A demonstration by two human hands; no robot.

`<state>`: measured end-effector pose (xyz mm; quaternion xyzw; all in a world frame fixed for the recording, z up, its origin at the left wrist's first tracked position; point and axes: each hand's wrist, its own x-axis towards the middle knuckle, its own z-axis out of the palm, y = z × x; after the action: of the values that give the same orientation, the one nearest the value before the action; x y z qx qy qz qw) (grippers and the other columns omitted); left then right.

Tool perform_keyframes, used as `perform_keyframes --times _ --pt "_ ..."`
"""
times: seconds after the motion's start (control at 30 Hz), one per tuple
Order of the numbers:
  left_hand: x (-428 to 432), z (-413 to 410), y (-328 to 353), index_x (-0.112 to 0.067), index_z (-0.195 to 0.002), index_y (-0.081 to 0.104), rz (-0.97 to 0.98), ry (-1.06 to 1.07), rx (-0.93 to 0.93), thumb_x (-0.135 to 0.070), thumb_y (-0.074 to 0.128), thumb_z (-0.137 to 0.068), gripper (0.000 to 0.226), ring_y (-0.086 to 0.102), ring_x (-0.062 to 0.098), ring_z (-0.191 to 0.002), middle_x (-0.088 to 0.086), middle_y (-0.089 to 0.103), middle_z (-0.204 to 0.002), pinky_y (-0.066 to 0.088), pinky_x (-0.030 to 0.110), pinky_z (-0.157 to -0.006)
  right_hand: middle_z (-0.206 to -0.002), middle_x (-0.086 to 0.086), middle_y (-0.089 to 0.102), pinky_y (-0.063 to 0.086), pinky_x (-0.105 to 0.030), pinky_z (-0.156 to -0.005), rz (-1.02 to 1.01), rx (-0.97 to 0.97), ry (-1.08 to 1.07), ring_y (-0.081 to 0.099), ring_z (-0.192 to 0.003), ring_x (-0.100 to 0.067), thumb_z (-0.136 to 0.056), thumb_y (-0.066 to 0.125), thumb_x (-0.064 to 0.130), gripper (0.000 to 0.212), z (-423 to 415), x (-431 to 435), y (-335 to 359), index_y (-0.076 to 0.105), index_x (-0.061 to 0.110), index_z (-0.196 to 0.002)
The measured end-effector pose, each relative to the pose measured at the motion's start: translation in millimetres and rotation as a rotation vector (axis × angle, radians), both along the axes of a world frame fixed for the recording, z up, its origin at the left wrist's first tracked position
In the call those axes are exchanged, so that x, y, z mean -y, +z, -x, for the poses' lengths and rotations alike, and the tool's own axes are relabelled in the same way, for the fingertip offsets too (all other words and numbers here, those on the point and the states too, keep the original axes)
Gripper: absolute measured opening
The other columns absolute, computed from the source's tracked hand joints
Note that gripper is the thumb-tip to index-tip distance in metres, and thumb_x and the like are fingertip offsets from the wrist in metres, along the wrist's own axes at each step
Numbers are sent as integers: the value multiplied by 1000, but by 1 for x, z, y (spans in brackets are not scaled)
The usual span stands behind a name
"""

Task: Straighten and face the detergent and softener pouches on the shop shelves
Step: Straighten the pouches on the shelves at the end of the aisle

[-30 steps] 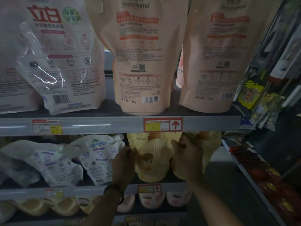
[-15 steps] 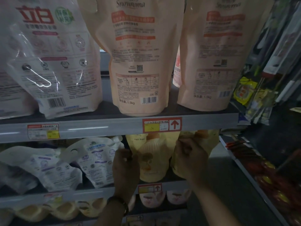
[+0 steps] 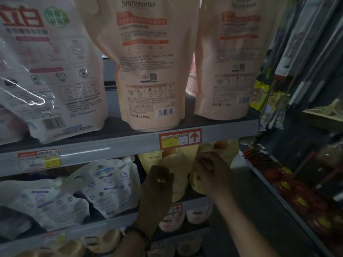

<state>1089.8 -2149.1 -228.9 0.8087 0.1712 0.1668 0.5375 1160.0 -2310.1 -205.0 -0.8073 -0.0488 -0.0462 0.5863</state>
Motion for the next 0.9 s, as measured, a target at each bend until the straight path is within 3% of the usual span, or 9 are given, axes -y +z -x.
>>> perform_keyframes --times 0.27,0.43,0.57,0.7,0.83,0.9 --pt "23 13 40 -47 -91 65 68 -157 25 -35 62 -104 18 74 8 -88 -22 72 -96 53 29 -70 -95 15 78 62 -55 -88 -139 12 93 74 -93 -7 -98 73 21 13 25 14 40 76 33 -94" --pt "46 13 93 -38 -90 68 27 -162 178 -27 67 -102 16 75 10 -81 -13 75 -92 62 37 -71 -94 11 79 62 -51 -91 -181 32 160 75 -91 -9 -98 73 26 5 25 41 80 78 28 -98" --pt "64 3 124 -26 -88 70 -1 -106 290 -24 69 -101 13 75 14 -77 -7 76 -85 62 49 -72 -87 8 78 62 -50 -83 -170 119 169 74 -84 -8 -97 74 20 9 17 64 107 77 27 -92" --pt "77 -8 144 -32 -90 69 -10 -121 350 -20 69 -102 17 76 20 -81 -3 75 -88 62 46 -71 -89 6 79 63 -53 -81 -178 156 255 76 -87 -13 -98 72 21 17 7 85 127 76 37 -96" --pt "90 -18 160 -29 -89 69 53 -137 420 -16 69 -100 17 77 27 -80 5 74 -87 63 40 -65 -91 4 80 64 -51 -84 -248 158 311 77 -90 -12 -98 72 17 14 -4 105 140 77 29 -94" --pt "96 -24 167 -27 -93 69 4 -92 461 -15 69 -100 14 76 28 -83 5 74 -89 64 46 -67 -91 2 80 64 -52 -83 -266 172 321 77 -89 -13 -97 73 17 16 -10 112 146 77 32 -94"
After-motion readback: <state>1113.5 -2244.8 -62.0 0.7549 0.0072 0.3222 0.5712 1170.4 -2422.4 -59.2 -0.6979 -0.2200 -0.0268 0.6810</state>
